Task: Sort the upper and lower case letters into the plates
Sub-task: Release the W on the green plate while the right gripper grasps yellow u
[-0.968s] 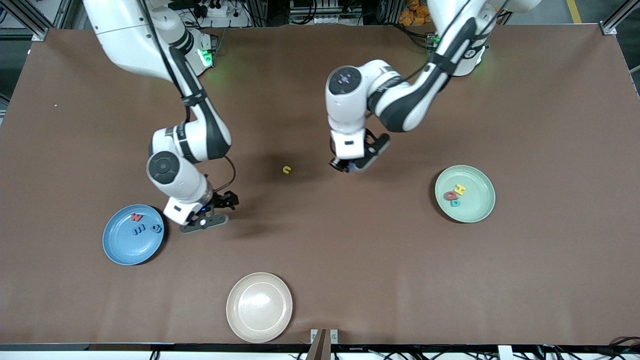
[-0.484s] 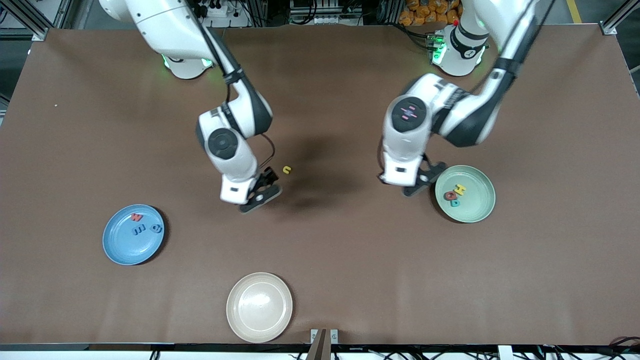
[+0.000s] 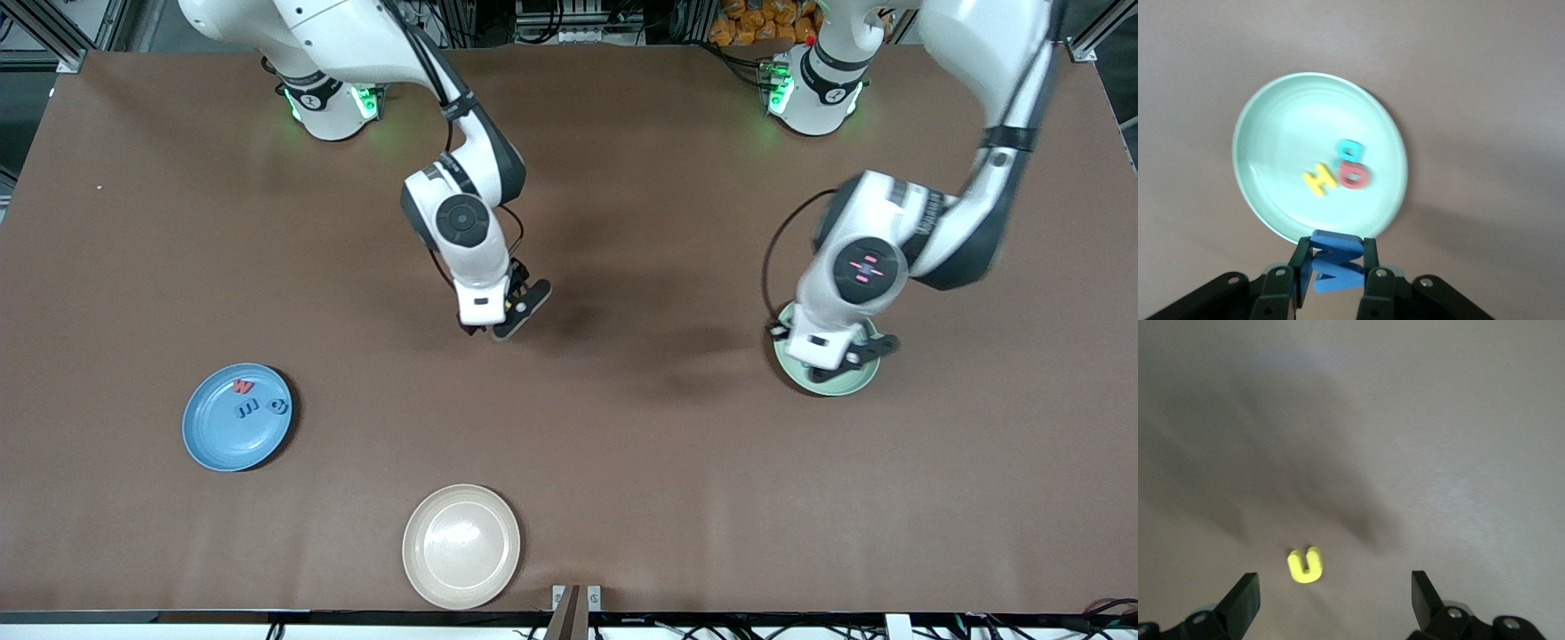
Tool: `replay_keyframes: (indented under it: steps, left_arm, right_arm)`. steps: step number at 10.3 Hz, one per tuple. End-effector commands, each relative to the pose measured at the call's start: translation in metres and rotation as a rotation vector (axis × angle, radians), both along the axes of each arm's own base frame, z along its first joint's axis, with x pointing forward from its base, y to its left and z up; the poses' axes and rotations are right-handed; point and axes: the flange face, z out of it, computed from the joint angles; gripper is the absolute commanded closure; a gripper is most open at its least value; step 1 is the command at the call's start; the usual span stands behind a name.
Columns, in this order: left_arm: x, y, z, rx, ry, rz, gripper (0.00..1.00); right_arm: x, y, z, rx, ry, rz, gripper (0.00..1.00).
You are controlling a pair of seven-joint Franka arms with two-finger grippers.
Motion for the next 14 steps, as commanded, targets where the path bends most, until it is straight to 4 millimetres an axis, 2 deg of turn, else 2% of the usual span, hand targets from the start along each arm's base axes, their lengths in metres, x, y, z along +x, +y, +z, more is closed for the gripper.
replay_keyframes:
  steps: [1,3,4,6,7,8,11,13,14]
  left_arm:
    - [0.007,0.054,-0.027,-0.078,0.074,-0.035,1.00]
    - [0.012,0.078,-0.043,-0.109,0.087,-0.049,1.00]
    - [0.013,0.077,-0.046,-0.111,0.088,-0.049,0.84]
    - [0.015,0.076,-0.041,-0.112,0.080,-0.054,0.00]
    - [0.015,0.072,-0.035,-0.108,0.075,-0.062,0.00]
    - [0.015,0.072,-0.014,-0.098,0.052,-0.070,0.00]
    - [0.002,0.053,0.079,-0.089,0.028,-0.132,0.00]
    - [-0.007,0.033,0.137,-0.090,0.015,-0.155,0.00]
    - [-0.012,0.026,0.167,-0.103,-0.001,-0.152,0.00]
  right_arm:
    - [-0.023,-0.003,-0.018,-0.007,-0.019,0.077,0.00]
    - [-0.027,0.001,-0.026,-0.003,-0.032,0.091,0.00]
    - [-0.027,0.002,-0.032,0.000,-0.044,0.094,0.00]
    - [-0.026,0.001,-0.041,-0.001,-0.053,0.096,0.00]
    - [-0.025,0.001,-0.041,0.000,-0.057,0.096,0.00]
    - [-0.023,0.000,-0.045,0.002,-0.064,0.094,0.00]
    - [-0.024,0.000,-0.048,0.004,-0.066,0.093,0.00]
    - [-0.024,-0.001,-0.049,0.003,-0.064,0.088,0.93]
    - [-0.023,-0.002,-0.049,0.002,-0.062,0.085,1.00]
